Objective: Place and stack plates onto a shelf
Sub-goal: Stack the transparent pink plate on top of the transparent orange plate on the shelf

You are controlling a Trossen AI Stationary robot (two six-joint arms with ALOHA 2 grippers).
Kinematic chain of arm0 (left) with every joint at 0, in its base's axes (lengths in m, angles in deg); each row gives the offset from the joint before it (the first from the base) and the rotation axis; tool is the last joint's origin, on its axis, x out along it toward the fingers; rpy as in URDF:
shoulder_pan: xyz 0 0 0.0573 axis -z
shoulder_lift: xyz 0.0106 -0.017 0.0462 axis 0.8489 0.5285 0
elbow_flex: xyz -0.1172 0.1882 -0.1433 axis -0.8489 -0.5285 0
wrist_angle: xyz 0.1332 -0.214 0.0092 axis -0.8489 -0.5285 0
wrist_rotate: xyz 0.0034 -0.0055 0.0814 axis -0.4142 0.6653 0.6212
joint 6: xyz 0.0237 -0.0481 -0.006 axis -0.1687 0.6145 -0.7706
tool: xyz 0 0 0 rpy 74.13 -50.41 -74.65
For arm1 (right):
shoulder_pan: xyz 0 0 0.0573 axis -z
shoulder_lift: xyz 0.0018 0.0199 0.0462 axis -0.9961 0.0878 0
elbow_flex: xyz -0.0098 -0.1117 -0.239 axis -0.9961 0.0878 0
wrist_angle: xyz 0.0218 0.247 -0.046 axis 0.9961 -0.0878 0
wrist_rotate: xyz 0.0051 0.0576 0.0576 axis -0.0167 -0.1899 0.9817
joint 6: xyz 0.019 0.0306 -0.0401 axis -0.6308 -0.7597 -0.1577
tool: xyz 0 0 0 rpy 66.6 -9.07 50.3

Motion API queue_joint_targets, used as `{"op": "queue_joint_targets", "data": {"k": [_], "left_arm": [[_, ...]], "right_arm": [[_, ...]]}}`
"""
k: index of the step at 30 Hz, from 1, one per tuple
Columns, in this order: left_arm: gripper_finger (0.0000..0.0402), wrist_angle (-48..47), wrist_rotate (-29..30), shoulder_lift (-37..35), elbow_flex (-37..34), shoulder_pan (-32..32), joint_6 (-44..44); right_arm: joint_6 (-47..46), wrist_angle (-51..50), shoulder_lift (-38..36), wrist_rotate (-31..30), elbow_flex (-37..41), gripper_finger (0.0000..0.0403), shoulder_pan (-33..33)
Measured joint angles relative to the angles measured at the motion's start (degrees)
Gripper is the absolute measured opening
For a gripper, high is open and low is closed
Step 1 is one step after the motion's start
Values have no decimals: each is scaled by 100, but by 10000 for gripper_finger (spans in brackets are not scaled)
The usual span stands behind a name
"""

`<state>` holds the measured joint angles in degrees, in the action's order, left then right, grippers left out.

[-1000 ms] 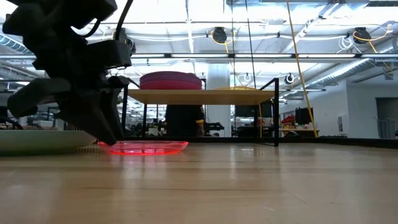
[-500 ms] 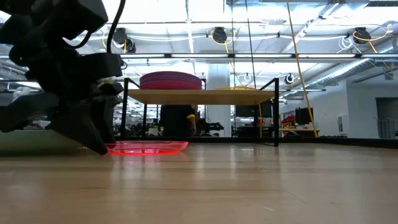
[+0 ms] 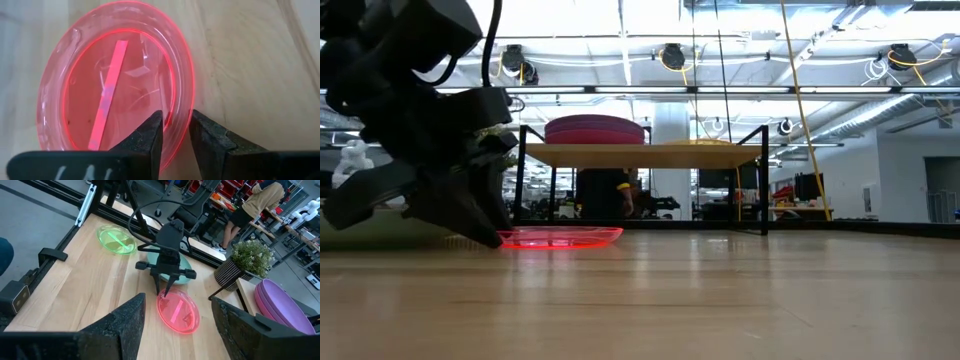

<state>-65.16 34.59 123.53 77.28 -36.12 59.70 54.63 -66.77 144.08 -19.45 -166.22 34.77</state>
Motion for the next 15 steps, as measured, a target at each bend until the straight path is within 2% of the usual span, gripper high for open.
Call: {"op": "queue_joint_targets", "data": {"k": [11, 15], "left_arm": [[11, 81, 49, 15, -17, 13, -205], [6, 212, 57, 17, -21, 13, -342]], "right_arm": [[0, 0, 0, 0, 0, 208, 0], [0, 0, 0, 0, 0, 208, 0]]}}
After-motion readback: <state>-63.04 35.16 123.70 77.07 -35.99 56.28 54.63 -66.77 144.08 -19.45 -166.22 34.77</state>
